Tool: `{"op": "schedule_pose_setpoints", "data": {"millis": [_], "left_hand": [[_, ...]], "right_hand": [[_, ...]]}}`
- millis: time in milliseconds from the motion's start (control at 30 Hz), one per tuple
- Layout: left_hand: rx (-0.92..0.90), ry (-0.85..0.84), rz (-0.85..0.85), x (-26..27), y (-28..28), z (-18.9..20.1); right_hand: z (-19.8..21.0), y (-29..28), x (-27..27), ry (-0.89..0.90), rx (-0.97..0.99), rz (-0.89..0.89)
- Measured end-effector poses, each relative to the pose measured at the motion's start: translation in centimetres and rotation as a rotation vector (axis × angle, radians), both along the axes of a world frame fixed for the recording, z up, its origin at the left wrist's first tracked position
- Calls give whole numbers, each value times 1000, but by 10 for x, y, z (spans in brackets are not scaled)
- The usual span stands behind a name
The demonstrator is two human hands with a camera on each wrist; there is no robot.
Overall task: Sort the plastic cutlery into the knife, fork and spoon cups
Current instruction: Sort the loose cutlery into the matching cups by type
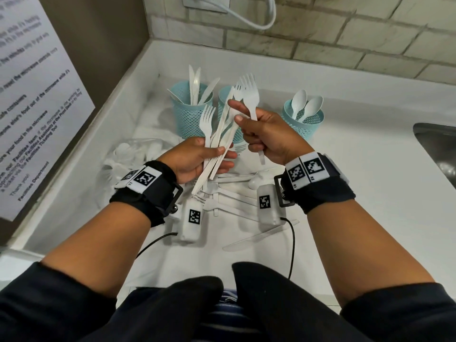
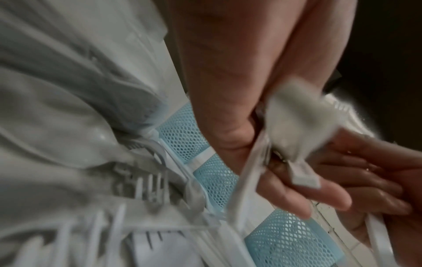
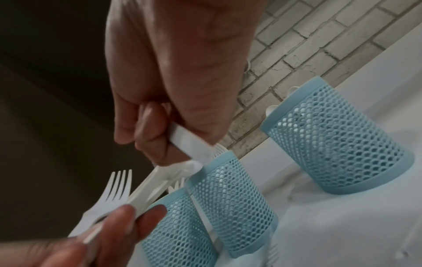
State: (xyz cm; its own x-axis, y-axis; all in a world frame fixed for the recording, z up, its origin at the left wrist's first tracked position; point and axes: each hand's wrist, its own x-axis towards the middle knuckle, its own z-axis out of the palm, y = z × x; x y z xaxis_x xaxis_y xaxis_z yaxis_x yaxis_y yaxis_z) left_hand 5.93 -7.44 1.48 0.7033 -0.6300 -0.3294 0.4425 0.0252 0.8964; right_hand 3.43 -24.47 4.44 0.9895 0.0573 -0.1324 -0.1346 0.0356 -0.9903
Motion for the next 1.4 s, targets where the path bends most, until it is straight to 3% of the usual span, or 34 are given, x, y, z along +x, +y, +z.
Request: {"op": "schedule_pose_setpoints", "data": {"millis": [333, 500, 733, 1133, 1233, 1400], "left_hand": [[34, 19, 26, -4, -4, 2], [74, -46, 60, -4, -6, 0], [79, -95, 33, -7, -7, 6], [122, -273, 79, -4, -3, 1], [139, -280, 67, -4, -4, 0], [185, -334, 53, -6, -9, -1]], "right_hand": [[9, 19, 7, -100, -474, -61], [7, 25, 12, -170, -597, -149], [11, 19, 14, -131, -445, -325], [14, -1, 27, -110, -438, -624], [15, -1, 26, -78, -318, -579], [10, 8, 21, -87, -361, -399]]}}
